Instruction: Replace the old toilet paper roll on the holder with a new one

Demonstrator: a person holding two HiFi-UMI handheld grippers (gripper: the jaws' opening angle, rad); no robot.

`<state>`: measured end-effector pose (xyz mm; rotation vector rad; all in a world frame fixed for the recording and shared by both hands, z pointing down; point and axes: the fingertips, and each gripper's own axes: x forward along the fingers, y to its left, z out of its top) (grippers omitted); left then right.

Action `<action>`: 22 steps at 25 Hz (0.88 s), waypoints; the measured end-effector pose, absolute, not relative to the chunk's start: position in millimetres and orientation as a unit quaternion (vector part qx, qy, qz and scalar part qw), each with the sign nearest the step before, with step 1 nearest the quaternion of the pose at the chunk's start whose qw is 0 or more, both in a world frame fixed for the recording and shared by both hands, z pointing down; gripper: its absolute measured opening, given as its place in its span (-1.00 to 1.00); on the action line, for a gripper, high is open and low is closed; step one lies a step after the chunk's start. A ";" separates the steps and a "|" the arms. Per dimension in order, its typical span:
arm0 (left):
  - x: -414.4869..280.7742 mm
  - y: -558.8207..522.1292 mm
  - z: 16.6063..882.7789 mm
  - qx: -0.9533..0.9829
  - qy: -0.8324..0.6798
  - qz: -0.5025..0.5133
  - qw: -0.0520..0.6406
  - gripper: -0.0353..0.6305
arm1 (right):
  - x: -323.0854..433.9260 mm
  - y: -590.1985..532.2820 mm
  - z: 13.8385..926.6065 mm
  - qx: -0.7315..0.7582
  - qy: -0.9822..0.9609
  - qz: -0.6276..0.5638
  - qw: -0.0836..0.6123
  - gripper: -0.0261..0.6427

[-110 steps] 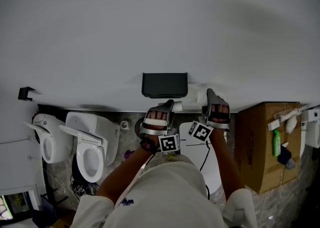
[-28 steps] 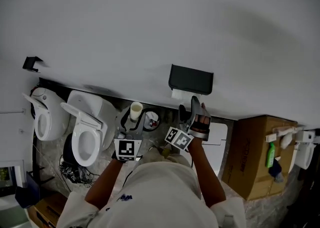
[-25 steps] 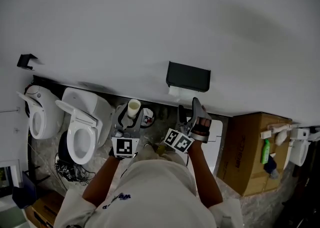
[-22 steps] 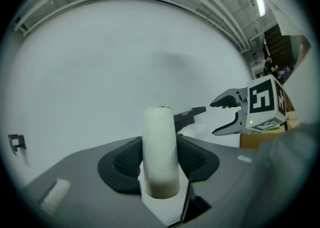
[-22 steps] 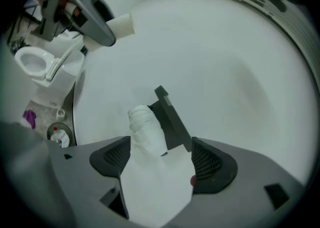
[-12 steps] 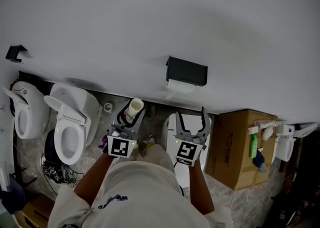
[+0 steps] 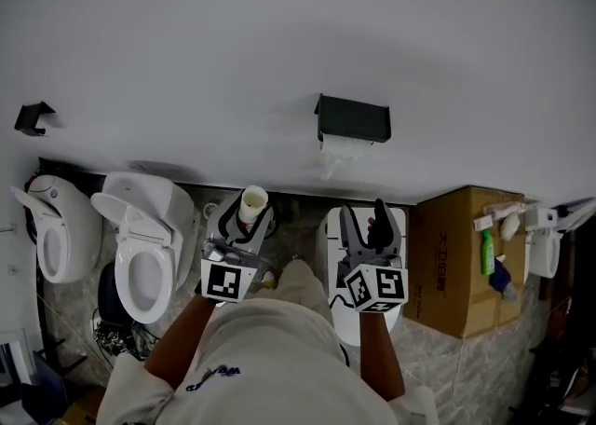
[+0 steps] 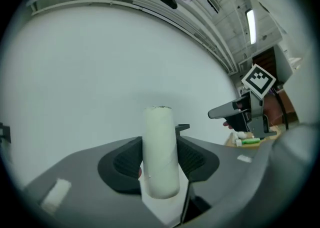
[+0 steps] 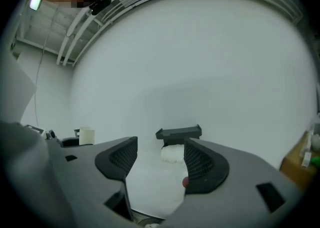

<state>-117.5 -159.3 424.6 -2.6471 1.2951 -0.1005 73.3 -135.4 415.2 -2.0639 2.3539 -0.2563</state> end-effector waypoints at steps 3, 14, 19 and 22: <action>-116.3 -148.3 418.6 -0.895 0.420 -0.056 0.137 -0.29 | 73.1 -127.0 409.0 -0.668 0.741 -0.069 -0.002 -0.08; -126.7 -140.0 405.0 -0.903 0.418 -0.020 0.097 -0.29 | 62.7 -106.7 390.3 -0.670 0.741 -0.039 -0.024 -0.23; -145.3 -143.7 407.6 -0.893 0.447 0.005 0.048 -0.29 | 55.9 -97.2 392.0 -0.670 0.740 -0.028 -0.042 -0.44; -148.9 -142.3 408.1 -0.893 0.447 0.002 0.057 -0.29 | 54.2 -95.3 392.2 -0.668 0.742 -0.029 -0.042 -0.57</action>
